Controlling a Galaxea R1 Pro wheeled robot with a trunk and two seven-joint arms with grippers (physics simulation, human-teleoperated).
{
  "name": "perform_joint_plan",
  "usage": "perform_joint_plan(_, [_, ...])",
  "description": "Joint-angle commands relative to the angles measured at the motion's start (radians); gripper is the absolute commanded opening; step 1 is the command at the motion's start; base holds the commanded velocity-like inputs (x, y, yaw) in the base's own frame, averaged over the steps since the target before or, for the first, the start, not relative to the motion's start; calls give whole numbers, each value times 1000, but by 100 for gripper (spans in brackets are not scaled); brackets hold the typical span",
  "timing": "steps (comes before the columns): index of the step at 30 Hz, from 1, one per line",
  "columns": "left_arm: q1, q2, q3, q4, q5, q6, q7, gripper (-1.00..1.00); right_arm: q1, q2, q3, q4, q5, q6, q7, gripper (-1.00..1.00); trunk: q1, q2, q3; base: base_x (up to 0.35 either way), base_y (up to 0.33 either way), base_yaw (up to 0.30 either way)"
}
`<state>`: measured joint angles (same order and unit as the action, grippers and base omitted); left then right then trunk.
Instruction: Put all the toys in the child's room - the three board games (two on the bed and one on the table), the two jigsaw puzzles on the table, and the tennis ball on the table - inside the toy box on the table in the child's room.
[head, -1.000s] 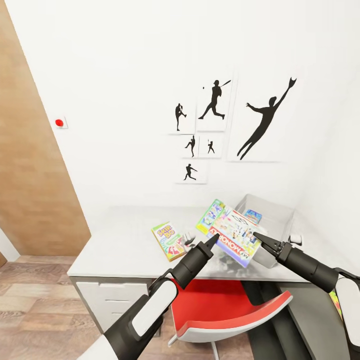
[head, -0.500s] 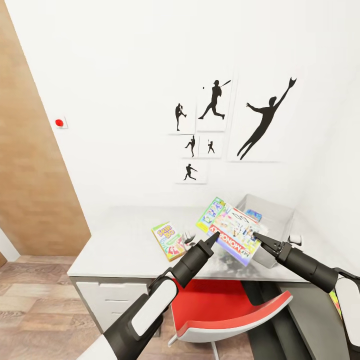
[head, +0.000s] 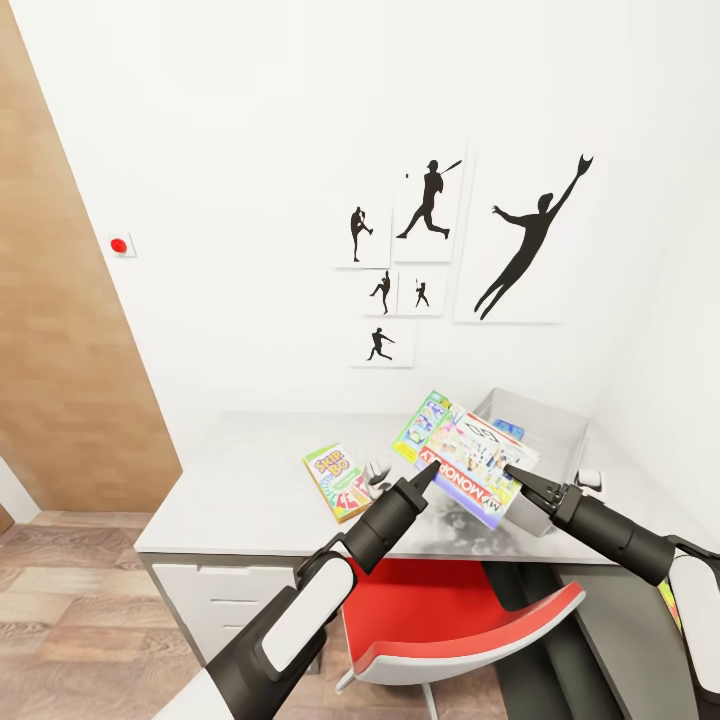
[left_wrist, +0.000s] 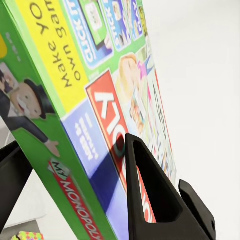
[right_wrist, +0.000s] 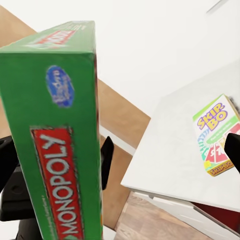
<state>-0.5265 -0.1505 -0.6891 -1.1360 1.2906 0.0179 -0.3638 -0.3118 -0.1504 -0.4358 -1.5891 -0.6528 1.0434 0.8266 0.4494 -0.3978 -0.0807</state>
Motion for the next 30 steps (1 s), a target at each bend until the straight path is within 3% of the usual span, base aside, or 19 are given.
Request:
perform_joint_plan(1, [-1, 0, -1, 0, 10, 2, -3, -100, -1, 0, -1, 0, 5, 4, 6, 100, 1, -2, -2, 0, 0, 0])
perform_joint_plan(17, [-2, 1, -1, -1, 10, 2, -1, -100, 0, 0, 0, 0, 7, 4, 8, 100, 1, -2, -2, 0, 0, 0])
perform_joint_plan(18, [-2, 1, -1, -1, 10, 2, -1, -100, 0, 0, 0, 0, 7, 4, 9, -100, 1, -2, -2, 0, 0, 0])
perform_joint_plan(30, [-3, 2, -1, -1, 10, 2, 0, -100, 0, 0, 2, -3, 6, 4, 9, -100, 1, -2, -2, 0, 0, 0])
